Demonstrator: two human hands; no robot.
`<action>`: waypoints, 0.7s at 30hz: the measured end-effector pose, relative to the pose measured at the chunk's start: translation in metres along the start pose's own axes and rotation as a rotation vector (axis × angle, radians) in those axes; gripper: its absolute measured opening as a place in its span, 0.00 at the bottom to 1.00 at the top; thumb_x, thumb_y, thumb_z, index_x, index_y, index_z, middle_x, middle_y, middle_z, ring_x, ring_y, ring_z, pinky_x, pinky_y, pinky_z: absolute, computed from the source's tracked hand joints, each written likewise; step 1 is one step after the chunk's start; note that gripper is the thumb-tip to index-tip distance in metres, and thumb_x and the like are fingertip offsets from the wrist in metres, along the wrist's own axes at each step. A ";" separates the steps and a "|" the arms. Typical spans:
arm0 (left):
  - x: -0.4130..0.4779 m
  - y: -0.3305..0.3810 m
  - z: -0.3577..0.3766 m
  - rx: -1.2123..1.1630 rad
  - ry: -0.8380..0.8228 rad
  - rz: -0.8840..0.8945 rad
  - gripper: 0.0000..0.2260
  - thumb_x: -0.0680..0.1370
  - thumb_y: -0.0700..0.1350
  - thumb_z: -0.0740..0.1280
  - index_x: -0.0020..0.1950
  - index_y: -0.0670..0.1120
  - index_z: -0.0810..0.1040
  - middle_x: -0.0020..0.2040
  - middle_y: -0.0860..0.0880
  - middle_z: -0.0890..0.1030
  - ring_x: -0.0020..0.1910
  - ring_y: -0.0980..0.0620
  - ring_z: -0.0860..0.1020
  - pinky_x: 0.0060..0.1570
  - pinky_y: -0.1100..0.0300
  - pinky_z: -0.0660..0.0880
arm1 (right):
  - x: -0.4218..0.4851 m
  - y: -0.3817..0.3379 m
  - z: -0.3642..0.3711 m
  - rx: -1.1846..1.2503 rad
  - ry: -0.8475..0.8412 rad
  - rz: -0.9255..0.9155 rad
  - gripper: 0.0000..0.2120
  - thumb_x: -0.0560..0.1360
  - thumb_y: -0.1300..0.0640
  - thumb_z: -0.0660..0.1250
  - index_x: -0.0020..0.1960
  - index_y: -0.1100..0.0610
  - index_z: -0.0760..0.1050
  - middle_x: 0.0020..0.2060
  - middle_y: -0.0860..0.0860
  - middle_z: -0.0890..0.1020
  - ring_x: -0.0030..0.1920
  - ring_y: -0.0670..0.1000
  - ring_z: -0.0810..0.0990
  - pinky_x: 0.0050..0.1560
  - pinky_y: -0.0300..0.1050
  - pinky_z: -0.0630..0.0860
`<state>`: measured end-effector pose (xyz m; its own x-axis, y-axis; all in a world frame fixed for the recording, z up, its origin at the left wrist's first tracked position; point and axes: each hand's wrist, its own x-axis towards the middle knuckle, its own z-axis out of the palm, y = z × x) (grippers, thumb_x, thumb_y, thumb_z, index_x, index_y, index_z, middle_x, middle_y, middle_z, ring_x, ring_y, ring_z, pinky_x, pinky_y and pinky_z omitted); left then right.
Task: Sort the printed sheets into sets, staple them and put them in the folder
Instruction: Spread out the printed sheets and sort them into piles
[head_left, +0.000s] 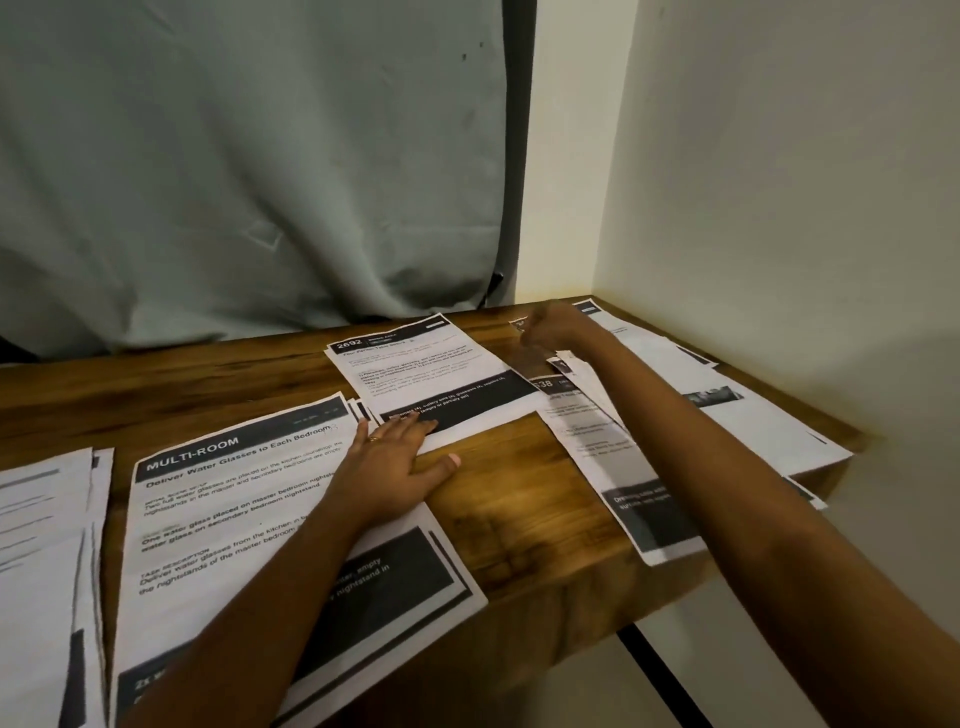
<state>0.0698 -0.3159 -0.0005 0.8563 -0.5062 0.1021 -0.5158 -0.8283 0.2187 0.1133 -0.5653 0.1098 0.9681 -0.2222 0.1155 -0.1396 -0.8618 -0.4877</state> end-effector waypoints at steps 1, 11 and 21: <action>-0.001 0.001 0.000 -0.006 0.001 0.002 0.38 0.72 0.72 0.44 0.78 0.55 0.54 0.79 0.51 0.54 0.77 0.51 0.52 0.75 0.48 0.37 | -0.010 0.008 -0.007 -0.013 -0.005 0.003 0.16 0.73 0.59 0.69 0.58 0.65 0.77 0.56 0.59 0.80 0.55 0.58 0.78 0.52 0.47 0.74; -0.003 0.004 -0.005 0.026 0.014 0.005 0.38 0.73 0.73 0.45 0.76 0.53 0.59 0.77 0.48 0.60 0.76 0.49 0.56 0.74 0.43 0.39 | -0.103 0.104 -0.015 -0.218 -0.118 0.144 0.29 0.71 0.43 0.72 0.66 0.58 0.71 0.65 0.54 0.74 0.63 0.55 0.72 0.57 0.45 0.70; 0.003 0.066 -0.019 0.088 -0.009 0.181 0.59 0.54 0.82 0.29 0.77 0.54 0.55 0.79 0.48 0.54 0.77 0.50 0.51 0.72 0.46 0.35 | -0.114 0.116 -0.014 -0.170 -0.030 0.176 0.22 0.71 0.49 0.73 0.60 0.60 0.75 0.56 0.55 0.79 0.51 0.52 0.75 0.47 0.41 0.69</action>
<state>0.0387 -0.3675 0.0323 0.7496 -0.6503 0.1237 -0.6617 -0.7415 0.1115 -0.0156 -0.6462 0.0520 0.9313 -0.3639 0.0144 -0.3369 -0.8759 -0.3454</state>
